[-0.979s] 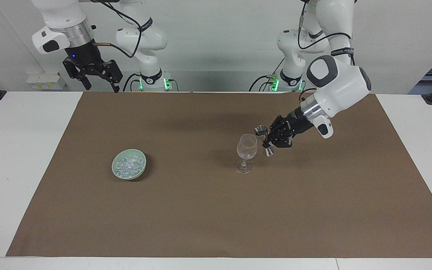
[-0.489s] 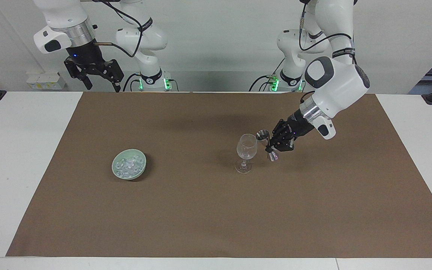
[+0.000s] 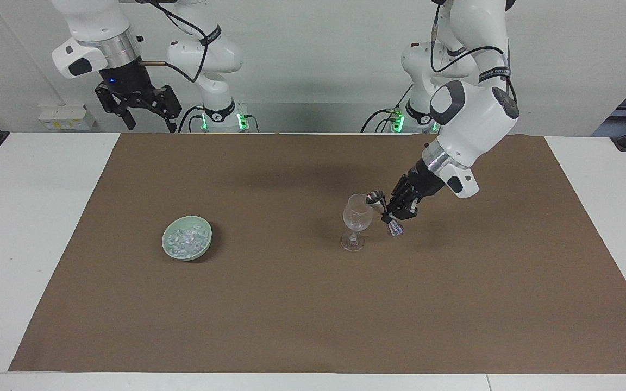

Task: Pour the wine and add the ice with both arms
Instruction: 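Lift the metal cup with the left gripper over the clear cup, then tilt the metal cup with the left gripper to pour into the clear cup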

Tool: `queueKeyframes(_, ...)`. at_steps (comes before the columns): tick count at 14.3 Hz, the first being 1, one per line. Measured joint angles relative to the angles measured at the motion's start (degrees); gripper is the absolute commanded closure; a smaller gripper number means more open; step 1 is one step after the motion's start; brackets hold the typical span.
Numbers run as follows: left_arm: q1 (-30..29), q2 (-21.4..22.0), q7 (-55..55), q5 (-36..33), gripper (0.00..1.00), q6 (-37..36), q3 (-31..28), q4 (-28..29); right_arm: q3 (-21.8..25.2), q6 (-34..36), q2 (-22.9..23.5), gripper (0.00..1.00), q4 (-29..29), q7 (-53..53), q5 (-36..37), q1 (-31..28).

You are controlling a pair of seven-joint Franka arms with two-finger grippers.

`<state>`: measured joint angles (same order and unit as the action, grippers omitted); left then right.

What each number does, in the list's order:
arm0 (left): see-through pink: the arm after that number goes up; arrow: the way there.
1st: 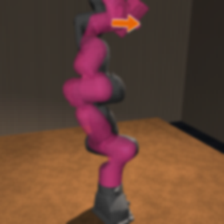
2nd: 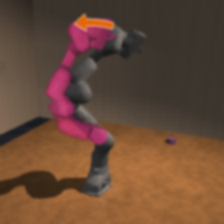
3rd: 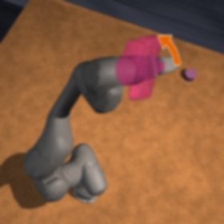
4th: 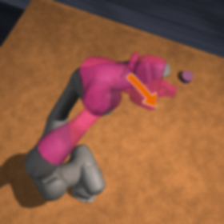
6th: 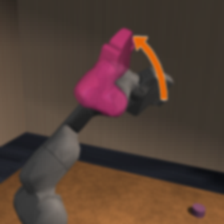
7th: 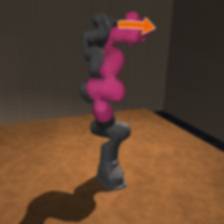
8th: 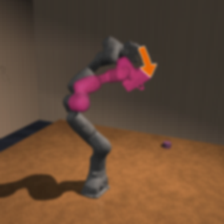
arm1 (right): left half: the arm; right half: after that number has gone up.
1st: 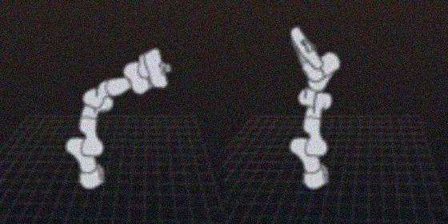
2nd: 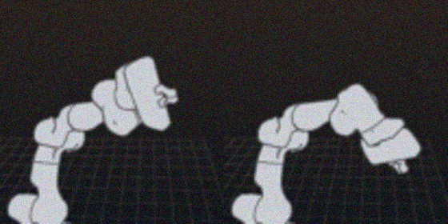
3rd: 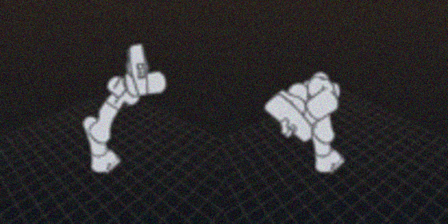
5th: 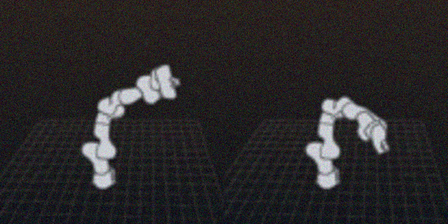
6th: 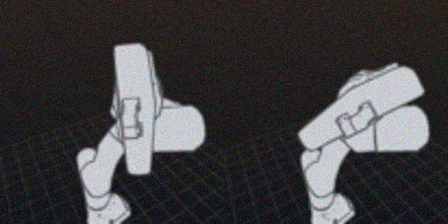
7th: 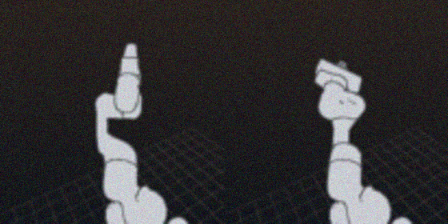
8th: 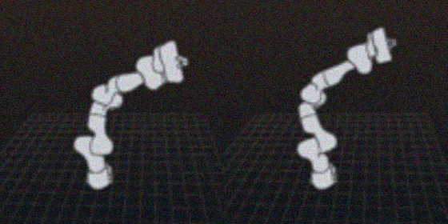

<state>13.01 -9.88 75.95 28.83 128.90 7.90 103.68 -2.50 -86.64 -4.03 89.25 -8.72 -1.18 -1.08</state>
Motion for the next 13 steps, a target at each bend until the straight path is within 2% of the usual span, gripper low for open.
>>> queueKeyframes(5,0.82,-0.06,-0.36,-4.71,1.0,0.8,0.06,0.0,0.08,0.01,-0.36,0.0,0.7,0.35,0.01,0.0)
queueKeyframes(13,2.0,-0.13,-2.62,-8.48,1.0,0.87,0.11,0.05,0.28,0.02,-1.57,0.0,2.45,0.35,0.02,-0.01)
